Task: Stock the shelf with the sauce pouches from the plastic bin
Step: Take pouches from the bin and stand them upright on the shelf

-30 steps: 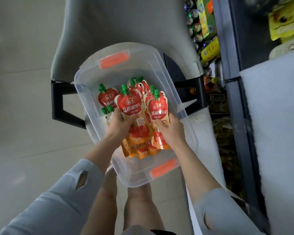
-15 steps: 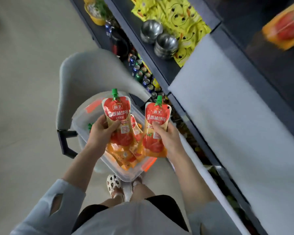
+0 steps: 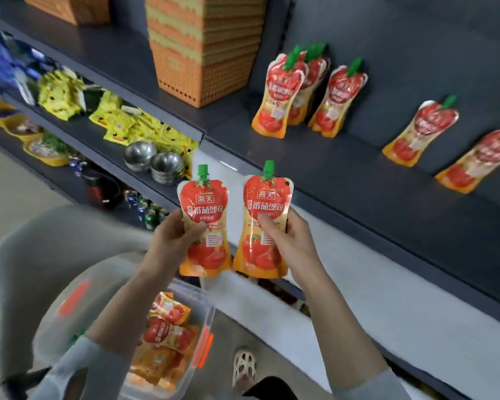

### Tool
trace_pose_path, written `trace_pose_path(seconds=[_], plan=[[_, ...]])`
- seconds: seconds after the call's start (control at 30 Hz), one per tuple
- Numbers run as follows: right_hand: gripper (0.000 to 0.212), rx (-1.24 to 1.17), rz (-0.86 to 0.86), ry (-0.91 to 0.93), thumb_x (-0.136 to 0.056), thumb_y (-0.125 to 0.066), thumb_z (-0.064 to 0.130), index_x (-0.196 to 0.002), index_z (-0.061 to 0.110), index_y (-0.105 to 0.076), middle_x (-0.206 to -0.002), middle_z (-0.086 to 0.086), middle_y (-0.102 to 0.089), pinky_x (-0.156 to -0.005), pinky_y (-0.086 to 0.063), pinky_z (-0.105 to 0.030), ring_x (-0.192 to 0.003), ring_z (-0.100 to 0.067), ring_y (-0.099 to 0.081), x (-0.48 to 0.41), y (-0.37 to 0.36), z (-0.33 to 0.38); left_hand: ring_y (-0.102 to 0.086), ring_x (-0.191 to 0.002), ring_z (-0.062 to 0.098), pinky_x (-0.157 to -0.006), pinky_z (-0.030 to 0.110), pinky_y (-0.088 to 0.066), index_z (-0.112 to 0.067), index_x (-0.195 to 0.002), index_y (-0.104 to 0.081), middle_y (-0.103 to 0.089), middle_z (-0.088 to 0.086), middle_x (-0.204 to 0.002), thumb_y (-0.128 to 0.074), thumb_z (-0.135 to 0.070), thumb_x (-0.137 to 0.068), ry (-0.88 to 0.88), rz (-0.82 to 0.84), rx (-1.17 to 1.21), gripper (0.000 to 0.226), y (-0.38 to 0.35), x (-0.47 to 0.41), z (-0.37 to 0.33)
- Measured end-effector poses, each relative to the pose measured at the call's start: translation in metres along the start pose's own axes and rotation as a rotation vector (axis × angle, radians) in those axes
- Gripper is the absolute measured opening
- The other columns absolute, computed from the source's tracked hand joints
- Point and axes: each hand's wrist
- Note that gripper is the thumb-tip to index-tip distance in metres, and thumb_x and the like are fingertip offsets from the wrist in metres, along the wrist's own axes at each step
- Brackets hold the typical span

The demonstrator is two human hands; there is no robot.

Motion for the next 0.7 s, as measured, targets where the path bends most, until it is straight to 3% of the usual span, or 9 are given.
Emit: trace_pose_path(seconds=[0.2, 0.47, 0.6, 0.7], plan=[[0.012, 0.160, -0.126, 0.118, -0.089, -0.072, 0.030, -0.101, 0.031, -0.069, -0.095, 0.012, -0.076, -0.075, -0.057, -0.023, -0.087, -0.003, -0.072, -0.030, 0.076, 0.060, -0.070, -0.093, 0.030, -0.081, 0.050, -0.057, -0.008, -0.113, -0.060, -0.072, 0.013, -0.102, -0.060, -0.008, -0.093, -0.138, 0.094, -0.061, 0.020, -0.065, -0.047, -0.055], [0.014, 0.336, -0.318, 0.217, -0.086, -0.075, 0.030, -0.099, 0.028, -0.069, -0.103, 0.009, -0.073, -0.083, -0.056, -0.034, -0.090, -0.005, -0.067, -0.116, 0.158, 0.112, -0.070, -0.097, 0.023, -0.088, 0.049, -0.055, -0.014, -0.117, -0.059, -0.072, 0.003, -0.108, -0.064, -0.019, -0.091, -0.223, 0.051, -0.045, 0.027, -0.131, -0.101, -0.103], [0.026, 0.430, -0.373, 0.216, -0.085, -0.076, 0.029, -0.108, 0.018, -0.071, -0.112, 0.000, -0.073, -0.092, -0.055, -0.046, -0.103, -0.019, -0.068, -0.168, 0.172, 0.108, -0.070, -0.098, 0.025, -0.086, 0.048, -0.056, -0.015, -0.115, -0.060, -0.072, 0.004, -0.107, -0.064, -0.018, -0.091, -0.210, 0.010, -0.038, 0.025, -0.143, -0.117, -0.107], [0.027, 0.474, -0.382, 0.199, -0.083, -0.078, 0.030, -0.106, 0.017, -0.071, -0.111, -0.004, -0.073, -0.093, -0.054, -0.047, -0.105, -0.023, -0.068, -0.205, 0.172, 0.102, -0.070, -0.099, 0.028, -0.088, 0.054, -0.054, -0.013, -0.119, -0.057, -0.071, 0.007, -0.110, -0.064, -0.018, -0.091, -0.209, 0.004, -0.059, 0.030, -0.143, -0.125, -0.105]])
Point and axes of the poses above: each hand's wrist, its own x-axis away from the middle knuckle, its own y-axis out of the back of the hand, z = x × y
